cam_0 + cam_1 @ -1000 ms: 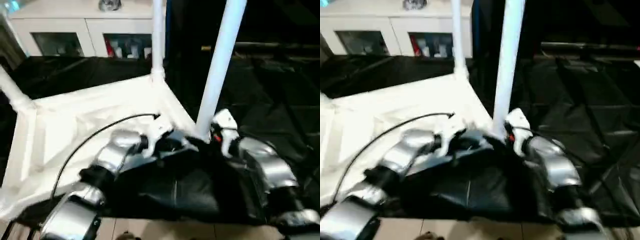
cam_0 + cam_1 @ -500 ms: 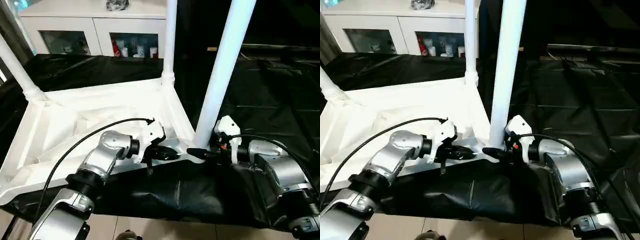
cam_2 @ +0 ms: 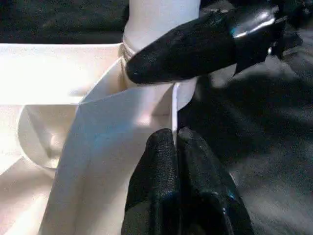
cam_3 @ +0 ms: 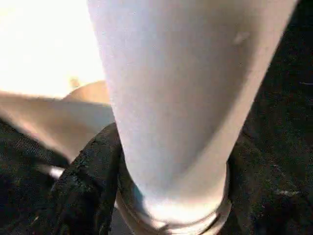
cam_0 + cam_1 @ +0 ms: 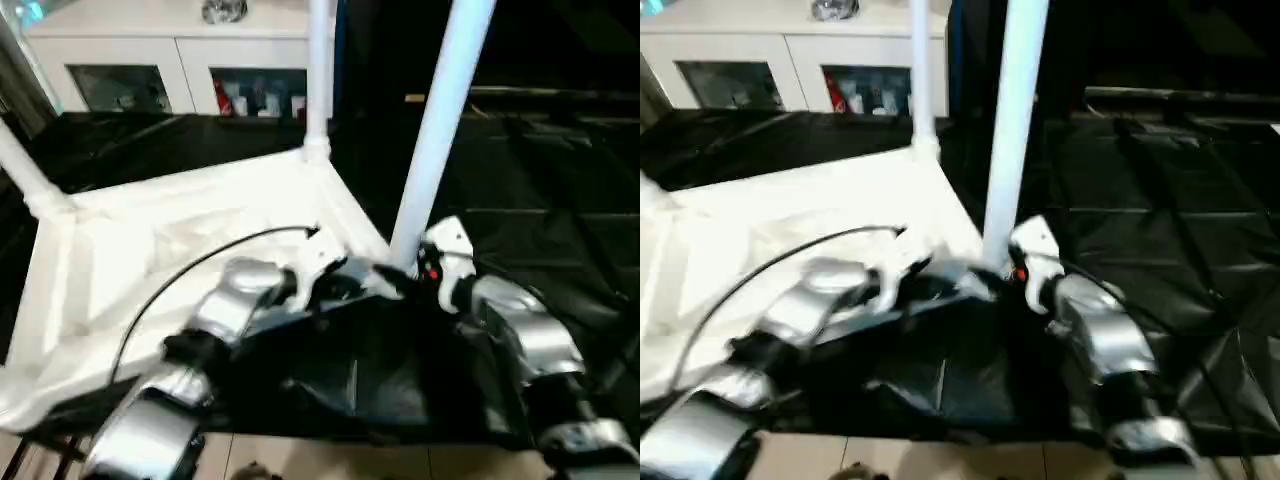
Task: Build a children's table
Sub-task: Rotate leg to tighten
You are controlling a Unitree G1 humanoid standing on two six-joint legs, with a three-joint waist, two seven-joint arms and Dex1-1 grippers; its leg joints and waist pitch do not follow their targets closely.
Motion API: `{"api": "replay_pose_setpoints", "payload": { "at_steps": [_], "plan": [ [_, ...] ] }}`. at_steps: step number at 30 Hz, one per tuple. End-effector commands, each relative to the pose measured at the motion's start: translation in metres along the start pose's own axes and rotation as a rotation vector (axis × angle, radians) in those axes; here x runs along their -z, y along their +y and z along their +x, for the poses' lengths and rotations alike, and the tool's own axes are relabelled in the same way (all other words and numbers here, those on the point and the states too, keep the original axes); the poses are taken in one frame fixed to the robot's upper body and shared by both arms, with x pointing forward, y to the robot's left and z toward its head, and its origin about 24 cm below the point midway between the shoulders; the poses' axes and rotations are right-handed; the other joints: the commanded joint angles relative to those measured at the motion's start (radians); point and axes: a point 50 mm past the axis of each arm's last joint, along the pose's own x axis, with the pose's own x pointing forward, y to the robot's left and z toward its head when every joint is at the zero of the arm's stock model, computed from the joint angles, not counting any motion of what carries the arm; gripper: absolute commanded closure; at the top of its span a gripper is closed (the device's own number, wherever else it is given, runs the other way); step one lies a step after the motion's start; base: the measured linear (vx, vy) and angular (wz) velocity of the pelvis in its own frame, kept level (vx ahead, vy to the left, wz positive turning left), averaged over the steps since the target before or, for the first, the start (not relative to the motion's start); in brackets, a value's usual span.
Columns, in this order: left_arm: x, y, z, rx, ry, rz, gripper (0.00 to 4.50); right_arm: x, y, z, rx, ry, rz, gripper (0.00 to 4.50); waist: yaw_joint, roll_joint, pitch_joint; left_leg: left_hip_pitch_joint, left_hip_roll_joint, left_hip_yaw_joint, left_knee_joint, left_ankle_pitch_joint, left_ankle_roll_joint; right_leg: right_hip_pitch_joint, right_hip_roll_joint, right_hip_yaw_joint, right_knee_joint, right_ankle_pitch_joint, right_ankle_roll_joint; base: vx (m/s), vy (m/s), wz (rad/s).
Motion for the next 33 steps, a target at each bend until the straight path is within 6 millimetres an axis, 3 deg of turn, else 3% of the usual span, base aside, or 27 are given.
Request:
{"api": "replay_pose_setpoints", "payload": {
  "at_steps": [1,3,4,9,13,17,18,20,27,33],
  "plan": [
    [-0.030,-0.001,0.013,-0.064,-0.097,0.035,4.50,0.019,0.026,0.015,-0.001,0.092,0.038,1.83,-0.002,-0.018,-0.074,0.009,0.031,-0.013,-0.069,-0.216,0.035,0.053,-0.070,0.047,-0.088,-0.439,-0.101,0.000,0.000,0.00],
    [-0.034,-0.004,0.018,-0.065,-0.107,0.035,4.50,0.016,0.034,0.020,-0.023,0.076,0.060,1.83,-0.005,-0.014,-0.075,0.008,0.031,-0.014,-0.070,-0.217,0.034,0.055,-0.070,0.047,-0.087,-0.421,-0.105,0.000,0.000,0.00],
    [-0.037,-0.007,0.021,-0.051,-0.115,0.040,4.50,0.012,0.040,0.023,-0.065,0.058,0.080,1.27,-0.005,-0.012,-0.075,0.009,0.032,-0.014,-0.070,-0.228,0.039,0.055,-0.070,0.048,-0.087,-0.413,-0.108,0.000,0.000,0.00],
    [-0.036,-0.009,0.018,0.018,-0.136,0.065,4.50,0.006,0.038,0.020,-0.100,0.028,0.011,0.78,-0.003,-0.018,-0.073,0.008,0.032,-0.014,-0.071,-0.237,0.051,0.058,-0.072,0.048,-0.088,-0.417,-0.111,0.000,0.000,0.00],
    [-0.031,-0.012,0.010,0.110,-0.162,0.082,4.50,0.002,0.033,0.012,-0.192,-0.004,-0.054,0.78,-0.003,-0.017,-0.075,0.006,0.035,-0.014,-0.071,-0.224,0.060,0.061,-0.072,0.050,-0.081,-0.382,-0.121,0.000,0.000,0.00],
    [-0.022,-0.014,-0.001,0.201,-0.157,0.106,4.50,0.000,0.030,-0.004,-0.351,-0.025,-0.149,0.78,0.001,-0.022,-0.078,-0.002,0.037,-0.011,-0.067,-0.180,0.090,0.068,-0.072,0.054,-0.067,-0.303,-0.152,0.000,0.000,0.00],
    [-0.021,-0.014,-0.003,0.212,-0.154,0.109,4.50,0.000,0.029,-0.007,-0.373,-0.023,-0.159,0.78,0.003,-0.020,-0.077,0.001,0.039,-0.010,-0.066,-0.178,0.094,0.063,-0.072,0.054,-0.068,-0.299,-0.161,0.000,0.000,0.00],
    [-0.011,-0.015,-0.017,0.281,-0.135,0.124,4.50,-0.001,0.022,-0.027,-0.503,-0.008,-0.216,0.78,0.006,-0.019,-0.073,0.002,0.043,-0.010,-0.068,-0.194,0.101,0.063,-0.071,0.054,-0.068,-0.322,-0.163,0.000,0.000,0.00],
    [-0.003,-0.014,-0.033,0.340,-0.115,0.138,4.50,-0.001,0.013,-0.040,-0.576,0.026,-0.232,0.78,0.012,-0.020,-0.067,0.014,0.045,-0.010,-0.072,-0.265,0.067,0.051,-0.071,0.052,-0.088,-0.469,-0.121,0.000,0.000,0.00],
    [0.001,-0.016,-0.047,0.384,-0.091,0.142,4.50,-0.001,0.009,-0.047,-0.624,0.046,-0.223,1.13,0.019,-0.020,-0.072,0.008,0.049,-0.013,-0.072,-0.230,0.067,0.054,-0.072,0.056,-0.073,-0.398,-0.138,0.000,0.000,0.00]
  ]
}}
